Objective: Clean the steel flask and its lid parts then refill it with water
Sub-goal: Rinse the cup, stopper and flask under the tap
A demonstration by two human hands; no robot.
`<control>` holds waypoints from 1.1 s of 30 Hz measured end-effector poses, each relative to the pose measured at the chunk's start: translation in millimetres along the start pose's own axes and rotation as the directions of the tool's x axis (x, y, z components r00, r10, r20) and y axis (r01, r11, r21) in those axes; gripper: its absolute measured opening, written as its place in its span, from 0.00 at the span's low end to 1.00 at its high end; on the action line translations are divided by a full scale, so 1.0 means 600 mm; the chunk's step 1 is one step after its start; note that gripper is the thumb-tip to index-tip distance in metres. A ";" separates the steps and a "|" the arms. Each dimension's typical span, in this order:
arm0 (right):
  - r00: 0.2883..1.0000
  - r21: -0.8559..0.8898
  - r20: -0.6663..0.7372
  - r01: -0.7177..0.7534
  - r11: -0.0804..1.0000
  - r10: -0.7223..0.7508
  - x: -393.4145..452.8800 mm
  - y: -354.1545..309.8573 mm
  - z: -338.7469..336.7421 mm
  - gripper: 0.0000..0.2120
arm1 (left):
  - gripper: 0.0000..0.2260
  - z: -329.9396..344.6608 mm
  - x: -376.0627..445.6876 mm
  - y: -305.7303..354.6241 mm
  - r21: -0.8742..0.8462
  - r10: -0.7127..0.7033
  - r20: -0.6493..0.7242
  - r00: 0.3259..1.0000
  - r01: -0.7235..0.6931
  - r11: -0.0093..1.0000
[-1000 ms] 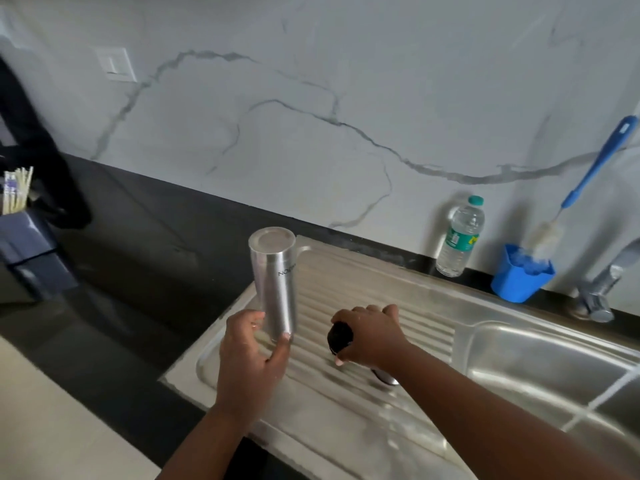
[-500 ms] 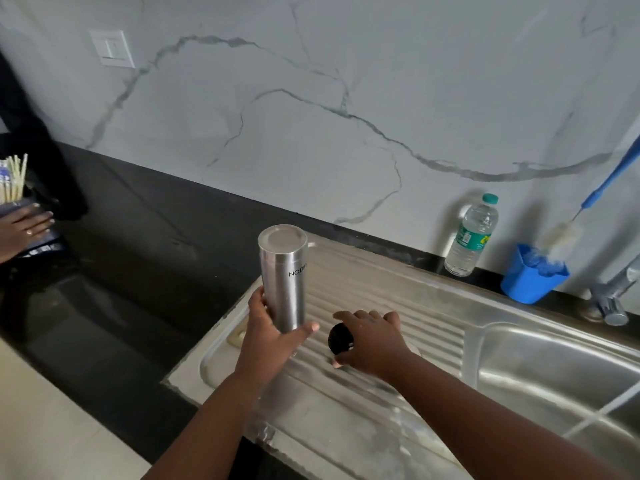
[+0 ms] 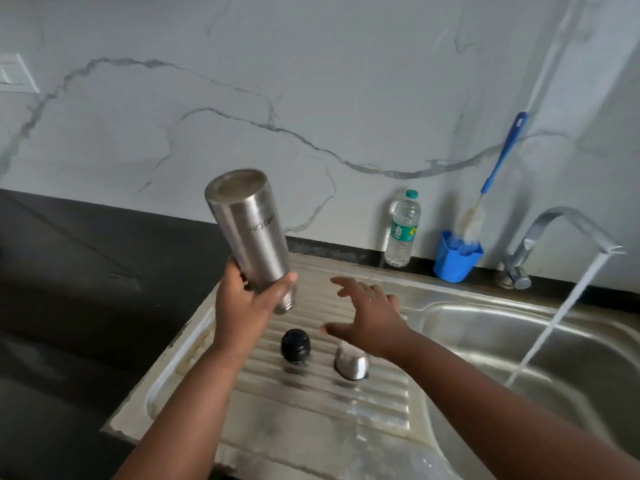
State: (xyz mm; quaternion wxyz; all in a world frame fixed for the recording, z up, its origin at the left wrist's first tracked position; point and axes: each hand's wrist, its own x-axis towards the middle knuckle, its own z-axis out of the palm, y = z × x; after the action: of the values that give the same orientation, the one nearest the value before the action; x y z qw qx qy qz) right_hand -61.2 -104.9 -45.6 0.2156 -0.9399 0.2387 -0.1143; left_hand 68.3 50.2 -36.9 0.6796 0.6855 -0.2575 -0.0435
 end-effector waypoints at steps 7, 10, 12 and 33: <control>0.977 0.657 -0.052 -0.122 0.744 0.206 -0.088 0.083 -0.102 0.37 | 0.25 0.206 -0.037 0.080 -0.367 -0.007 0.355 0.935 0.146 0.919; 0.952 0.803 -0.115 -0.079 0.591 0.284 -0.136 0.140 -0.132 0.30 | 0.21 0.289 -0.086 0.086 -0.373 -0.144 0.473 0.869 0.345 0.862; 0.925 0.838 -0.154 -0.064 0.541 0.348 -0.171 0.179 -0.152 0.27 | 0.23 0.338 -0.114 0.085 -0.294 -0.243 0.548 0.800 0.457 0.840; 0.861 0.476 0.004 -0.448 0.756 0.508 -0.208 0.498 -0.271 0.26 | 0.37 0.645 -0.273 0.001 0.129 -0.262 0.719 0.643 0.247 0.960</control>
State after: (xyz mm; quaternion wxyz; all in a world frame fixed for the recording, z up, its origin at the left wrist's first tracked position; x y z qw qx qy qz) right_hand -339.4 -336.9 -53.5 0.4391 -0.7595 0.4499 -0.1673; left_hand -231.9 -233.8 -111.9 0.5009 0.6466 -0.4082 -0.4054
